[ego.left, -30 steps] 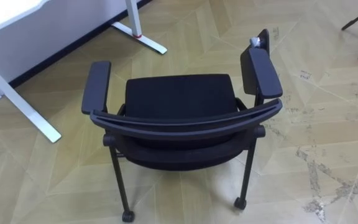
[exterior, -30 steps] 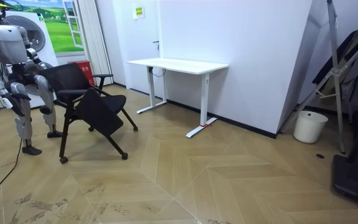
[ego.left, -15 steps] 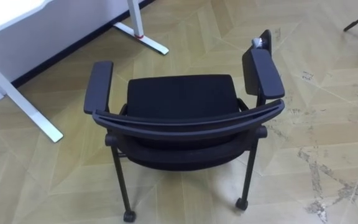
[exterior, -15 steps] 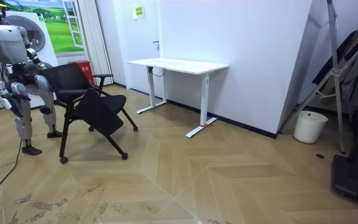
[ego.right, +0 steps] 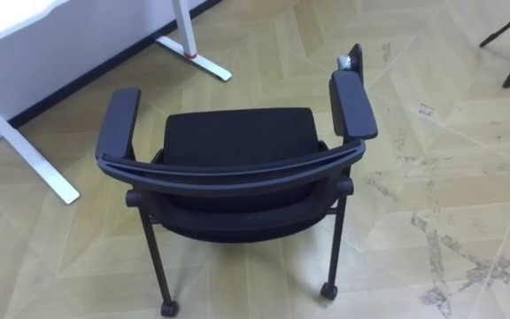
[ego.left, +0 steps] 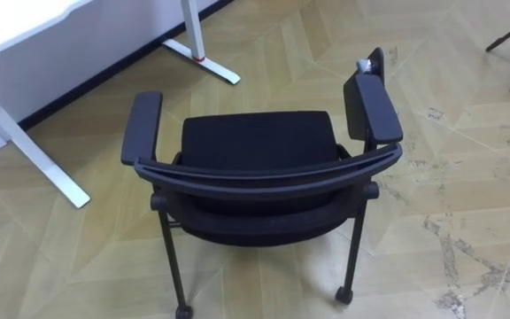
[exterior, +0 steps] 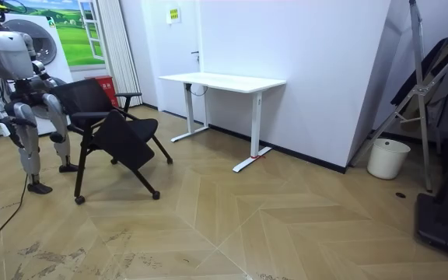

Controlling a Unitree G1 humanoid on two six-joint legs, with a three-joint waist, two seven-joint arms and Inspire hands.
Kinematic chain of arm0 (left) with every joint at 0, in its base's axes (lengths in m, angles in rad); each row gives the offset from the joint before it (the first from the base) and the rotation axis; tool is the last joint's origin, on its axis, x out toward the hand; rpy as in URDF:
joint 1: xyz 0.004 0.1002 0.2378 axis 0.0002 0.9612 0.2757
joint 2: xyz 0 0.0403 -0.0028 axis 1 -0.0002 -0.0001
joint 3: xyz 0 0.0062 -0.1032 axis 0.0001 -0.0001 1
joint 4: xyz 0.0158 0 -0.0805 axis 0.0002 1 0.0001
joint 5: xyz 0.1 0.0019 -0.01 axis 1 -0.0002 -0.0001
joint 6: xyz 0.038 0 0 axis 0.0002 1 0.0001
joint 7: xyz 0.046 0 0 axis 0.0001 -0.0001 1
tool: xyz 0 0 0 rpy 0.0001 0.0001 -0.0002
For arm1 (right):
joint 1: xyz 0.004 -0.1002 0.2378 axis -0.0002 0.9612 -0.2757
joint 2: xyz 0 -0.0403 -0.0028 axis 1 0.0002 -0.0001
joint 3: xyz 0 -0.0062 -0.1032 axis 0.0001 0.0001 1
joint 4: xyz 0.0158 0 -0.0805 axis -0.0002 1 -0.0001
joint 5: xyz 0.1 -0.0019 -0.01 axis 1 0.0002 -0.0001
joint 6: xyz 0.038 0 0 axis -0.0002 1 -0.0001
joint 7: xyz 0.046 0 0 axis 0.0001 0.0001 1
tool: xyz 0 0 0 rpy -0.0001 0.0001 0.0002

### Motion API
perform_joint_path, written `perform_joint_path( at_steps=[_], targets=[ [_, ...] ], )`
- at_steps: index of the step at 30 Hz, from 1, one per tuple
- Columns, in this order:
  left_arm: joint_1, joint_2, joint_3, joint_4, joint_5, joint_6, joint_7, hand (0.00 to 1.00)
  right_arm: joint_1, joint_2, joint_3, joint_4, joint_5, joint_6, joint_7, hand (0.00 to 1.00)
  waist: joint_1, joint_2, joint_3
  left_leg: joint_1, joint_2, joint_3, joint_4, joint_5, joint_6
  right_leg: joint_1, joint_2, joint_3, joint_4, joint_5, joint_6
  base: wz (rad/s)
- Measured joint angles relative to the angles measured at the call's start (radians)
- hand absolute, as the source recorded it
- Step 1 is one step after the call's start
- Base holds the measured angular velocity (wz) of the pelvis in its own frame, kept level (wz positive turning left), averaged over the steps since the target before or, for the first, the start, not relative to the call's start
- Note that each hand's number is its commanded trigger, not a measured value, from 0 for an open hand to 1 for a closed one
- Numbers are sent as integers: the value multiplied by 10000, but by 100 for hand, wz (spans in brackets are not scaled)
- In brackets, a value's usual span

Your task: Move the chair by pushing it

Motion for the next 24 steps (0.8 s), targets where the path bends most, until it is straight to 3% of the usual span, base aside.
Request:
perform_joint_path(
  at_steps=[6, 10, 14, 20, 24],
  targets=[
    [25, 36, 370, -49, 27, 92, 421, 0, -62, -59, -249, 33, -169, 17, 118, 0, -111, 165, 44, 94, -3, -20, 55, -2, 0, 125, -3, -16, 8, -13, -1, 0],
    [-76, 105, 1083, -737, 476, 226, 843, 0, -78, -73, -685, 34, -462, 22, 115, 0, -151, 218, 78, 69, -4, -36, 106, -6, 6, 126, -7, -26, 29, -39, 1, 2],
    [-322, 466, 1132, -891, 672, 148, 1367, 0, 3, -197, -1003, 48, -506, 12, 118, 0, -162, 369, -1, 145, -4, -30, 119, -6, 6, 165, -2, 58, 61, -40, -1, -2],
    [-521, 491, 2067, -1349, 1947, 132, 1943, 0, 123, -451, -1496, 190, -899, 20, 107, 0, -154, 394, -14, 300, -7, -4, 81, -7, 5, 288, 11, 218, 46, -43, -9, -4],
    [-745, 619, 2220, -1903, 3010, 133, 2450, 0, 19, -495, -1741, 275, -1043, 19, 101, 0, -163, 444, -11, 285, -12, -26, 57, -14, 14, 280, 38, 289, 23, -48, -14, 2]
  ],
)
